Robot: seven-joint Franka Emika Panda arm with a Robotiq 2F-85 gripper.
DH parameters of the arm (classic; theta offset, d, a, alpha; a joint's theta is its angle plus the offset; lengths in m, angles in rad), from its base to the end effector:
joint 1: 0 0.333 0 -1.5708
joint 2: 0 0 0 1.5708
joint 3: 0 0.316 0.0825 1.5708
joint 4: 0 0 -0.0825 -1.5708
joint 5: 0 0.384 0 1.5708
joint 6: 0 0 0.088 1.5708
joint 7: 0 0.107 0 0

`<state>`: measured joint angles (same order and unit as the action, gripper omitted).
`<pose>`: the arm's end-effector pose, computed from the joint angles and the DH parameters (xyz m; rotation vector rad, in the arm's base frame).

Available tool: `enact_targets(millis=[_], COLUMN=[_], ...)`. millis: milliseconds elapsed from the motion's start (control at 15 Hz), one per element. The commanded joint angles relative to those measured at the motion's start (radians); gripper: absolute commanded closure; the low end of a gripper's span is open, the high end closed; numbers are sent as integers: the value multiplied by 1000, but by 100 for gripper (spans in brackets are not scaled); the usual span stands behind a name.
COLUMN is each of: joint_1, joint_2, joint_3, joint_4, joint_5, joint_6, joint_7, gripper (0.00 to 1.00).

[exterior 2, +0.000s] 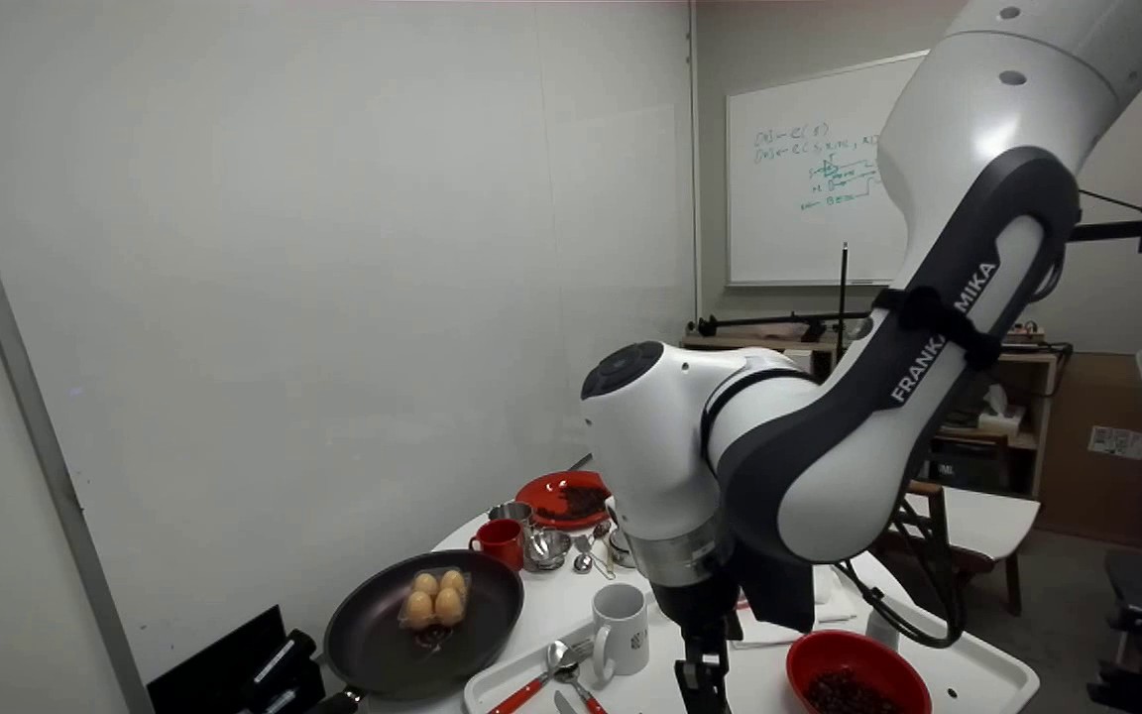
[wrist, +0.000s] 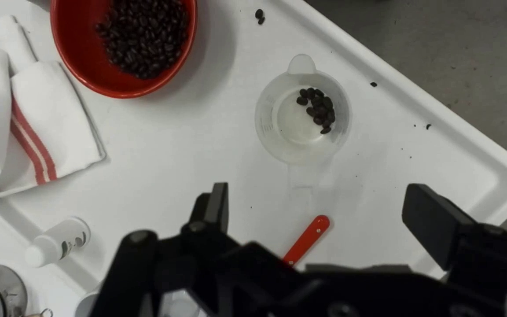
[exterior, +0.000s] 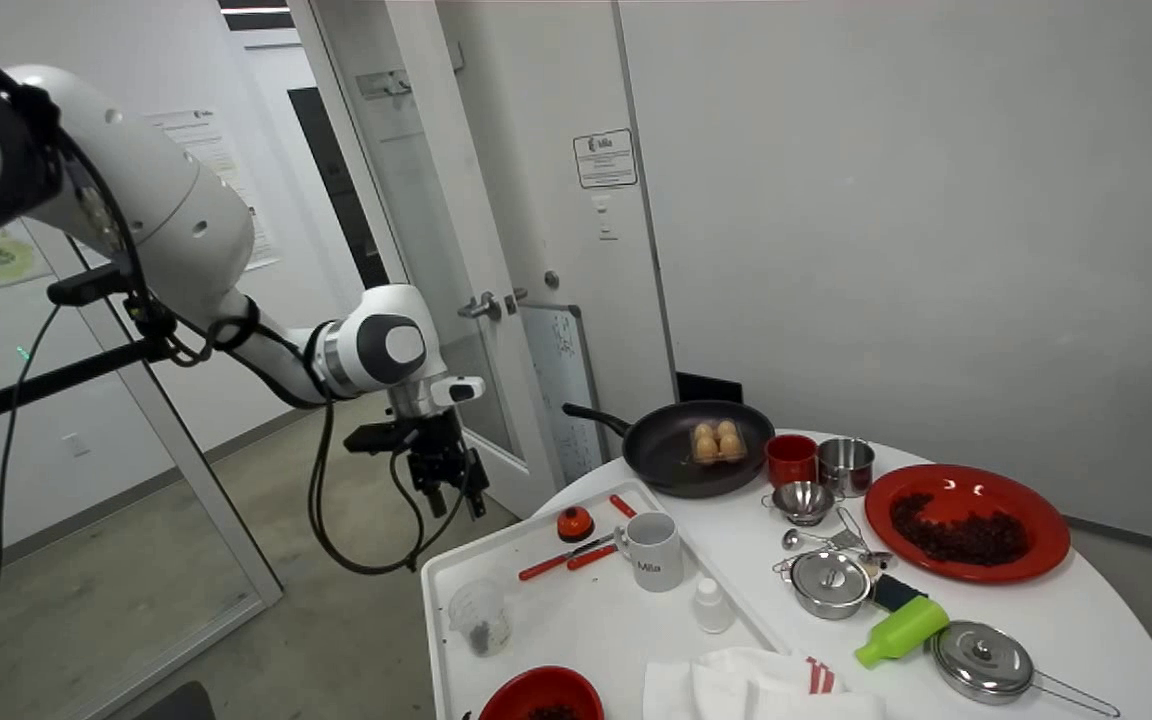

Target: Pour the contents of the jar into the red bowl

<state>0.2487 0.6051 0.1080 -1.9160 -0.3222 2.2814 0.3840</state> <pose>0.5646 0.2016 0.1589 2.8914 0.2904 -0.2291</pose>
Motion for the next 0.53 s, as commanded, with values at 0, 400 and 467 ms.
enact_targets(millis=[0, 400, 467], joint_1=[24, 51, 55], joint_2=[68, 93, 103], joint_3=[-48, -80, -80], joint_4=[58, 50, 52], joint_5=[24, 24, 25], joint_6=[2, 13, 13], joint_7=[-25, -19, -18], gripper=[0, 0, 0])
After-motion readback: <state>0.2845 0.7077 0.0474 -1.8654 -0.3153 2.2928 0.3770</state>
